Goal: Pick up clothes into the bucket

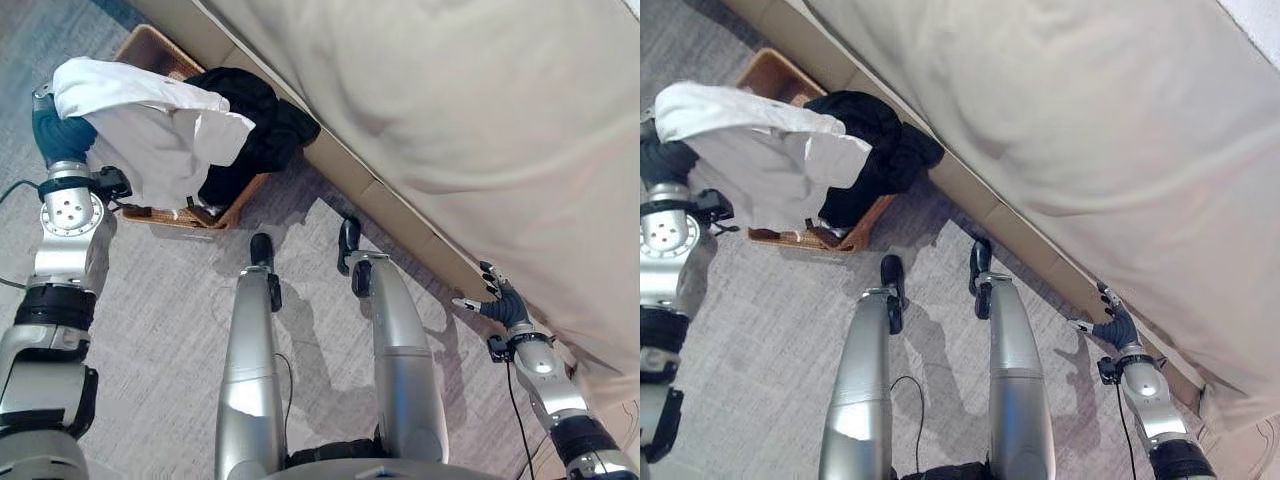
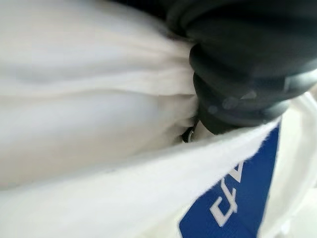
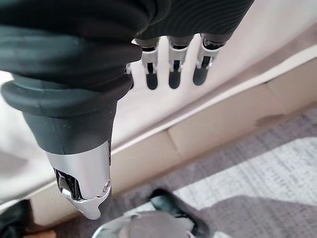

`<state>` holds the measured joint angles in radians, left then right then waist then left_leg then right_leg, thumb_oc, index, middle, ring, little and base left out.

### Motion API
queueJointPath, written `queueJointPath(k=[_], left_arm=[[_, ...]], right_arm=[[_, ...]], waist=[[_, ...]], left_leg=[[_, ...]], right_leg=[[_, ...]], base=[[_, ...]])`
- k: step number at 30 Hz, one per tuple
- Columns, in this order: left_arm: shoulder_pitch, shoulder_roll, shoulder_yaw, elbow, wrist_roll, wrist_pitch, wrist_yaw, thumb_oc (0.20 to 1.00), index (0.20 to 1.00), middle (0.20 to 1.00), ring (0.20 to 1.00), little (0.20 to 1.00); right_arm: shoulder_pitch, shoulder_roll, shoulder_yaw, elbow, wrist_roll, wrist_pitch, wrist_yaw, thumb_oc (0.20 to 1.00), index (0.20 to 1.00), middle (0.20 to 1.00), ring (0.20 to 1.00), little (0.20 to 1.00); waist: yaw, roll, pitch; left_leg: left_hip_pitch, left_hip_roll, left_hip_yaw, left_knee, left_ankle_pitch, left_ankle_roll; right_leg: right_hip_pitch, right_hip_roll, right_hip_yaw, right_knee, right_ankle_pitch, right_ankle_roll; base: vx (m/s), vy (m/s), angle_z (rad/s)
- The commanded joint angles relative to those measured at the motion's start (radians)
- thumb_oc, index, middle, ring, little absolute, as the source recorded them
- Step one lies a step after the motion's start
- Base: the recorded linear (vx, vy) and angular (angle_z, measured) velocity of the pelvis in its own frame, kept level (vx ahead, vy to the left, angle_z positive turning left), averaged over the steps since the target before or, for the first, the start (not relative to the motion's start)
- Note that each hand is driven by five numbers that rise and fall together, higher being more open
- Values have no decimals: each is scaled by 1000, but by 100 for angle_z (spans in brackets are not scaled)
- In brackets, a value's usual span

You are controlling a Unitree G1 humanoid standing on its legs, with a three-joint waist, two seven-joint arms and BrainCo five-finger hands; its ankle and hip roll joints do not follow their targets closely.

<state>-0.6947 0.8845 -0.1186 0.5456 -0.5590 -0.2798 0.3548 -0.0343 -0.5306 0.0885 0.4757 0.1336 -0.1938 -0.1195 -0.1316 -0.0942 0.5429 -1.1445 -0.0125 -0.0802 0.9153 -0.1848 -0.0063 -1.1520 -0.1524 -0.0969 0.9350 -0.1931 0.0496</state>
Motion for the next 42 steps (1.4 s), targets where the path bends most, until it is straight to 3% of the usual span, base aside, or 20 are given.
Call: queueJointPath(k=[1,10,18,21,25,26,27,29,30,34,36,37,42], left_arm=[[-91,53,-22,62,13,-36,35,1000,1000,1000,1000,1000],[-200,53,-89,179,100,46,114,1000,1000,1000,1000,1000],[-135,53,-19,247,185,128,139,1000,1000,1000,1000,1000],[-38,38,39,181,215,121,152,1000,1000,1000,1000,1000],[160,-63,146,80,163,57,131,1000,1000,1000,1000,1000],[232,-136,170,40,106,18,94,1000,1000,1000,1000,1000],[238,-138,173,37,107,18,93,1000,1000,1000,1000,1000],[315,-214,193,25,81,2,59,1000,1000,1000,1000,1000],[371,-304,199,22,36,-18,22,1000,1000,1000,1000,1000],[430,-376,186,30,29,-27,-28,1000,1000,1000,1000,1000],[495,-455,149,61,62,-33,-82,1000,1000,1000,1000,1000],[509,-474,137,75,70,-31,-102,1000,1000,1000,1000,1000],[579,-545,71,155,161,-32,-180,1000,1000,1000,1000,1000]], right_arm=[[24,-22,14,-34,45,-46,-42,1000,1000,1000,1000,1000],[15,1,49,-26,36,-32,-74,1000,1000,1000,1000,1000],[-12,3,79,-11,35,-14,-65,1000,1000,1000,1000,1000],[-14,3,82,0,32,-11,-59,1000,1000,1000,1000,1000],[-26,18,84,27,37,-13,-55,1000,1000,1000,1000,1000],[-35,26,76,34,50,-18,-53,1000,1000,1000,1000,1000],[-34,25,78,34,50,-18,-52,1000,1000,1000,1000,1000],[-43,39,65,49,69,-27,-53,1000,1000,1000,1000,1000],[-51,61,56,83,88,-36,-55,1000,1000,1000,1000,1000],[-51,72,47,109,84,-42,-59,1000,1000,1000,1000,1000],[-39,94,38,157,83,-49,-58,1000,1000,1000,1000,1000],[-35,100,35,176,81,-50,-54,1000,1000,1000,1000,1000],[1,135,34,293,82,-50,-28,1000,1000,1000,1000,1000]], waist=[[-5,1,-23],[-8,4,-23],[8,10,-23],[14,16,-23],[32,27,-23],[41,32,-23],[40,33,-23],[45,43,-23],[49,53,-24],[52,64,-24],[54,71,-47],[53,73,-56],[55,78,-128]], left_leg=[[20,-17,4,-22,-13,10],[-23,-28,8,-13,-20,18],[15,-35,8,-46,-20,24],[49,-38,7,-78,-12,23],[132,-41,8,-147,9,17],[179,-42,11,-176,15,15],[183,-42,11,-179,15,15],[241,-40,17,-210,20,12],[309,-38,20,-246,25,9],[400,-36,17,-296,34,4],[541,-29,16,-385,52,-7],[571,-29,21,-422,91,-6],[788,-10,25,-582,129,-31]], right_leg=[[67,-47,17,-61,-3,41],[23,-59,13,-49,-8,44],[47,-60,19,-79,-7,31],[74,-59,21,-103,-2,27],[145,-53,22,-157,8,24],[183,-49,24,-181,10,22],[188,-49,23,-184,11,21],[239,-45,23,-210,14,21],[304,-39,23,-244,18,21],[396,-32,16,-295,28,21],[539,-19,8,-386,46,24],[572,-19,-2,-426,82,19],[798,3,-32,-581,109,31]], base=[[20,9,29],[13,0,1],[7,-4,2],[0,0,0],[-8,-26,3],[0,0,0],[0,0,0],[8,8,-4],[0,0,0],[40,-21,-6],[74,-34,-6],[43,-21,-10],[144,-70,-3]])
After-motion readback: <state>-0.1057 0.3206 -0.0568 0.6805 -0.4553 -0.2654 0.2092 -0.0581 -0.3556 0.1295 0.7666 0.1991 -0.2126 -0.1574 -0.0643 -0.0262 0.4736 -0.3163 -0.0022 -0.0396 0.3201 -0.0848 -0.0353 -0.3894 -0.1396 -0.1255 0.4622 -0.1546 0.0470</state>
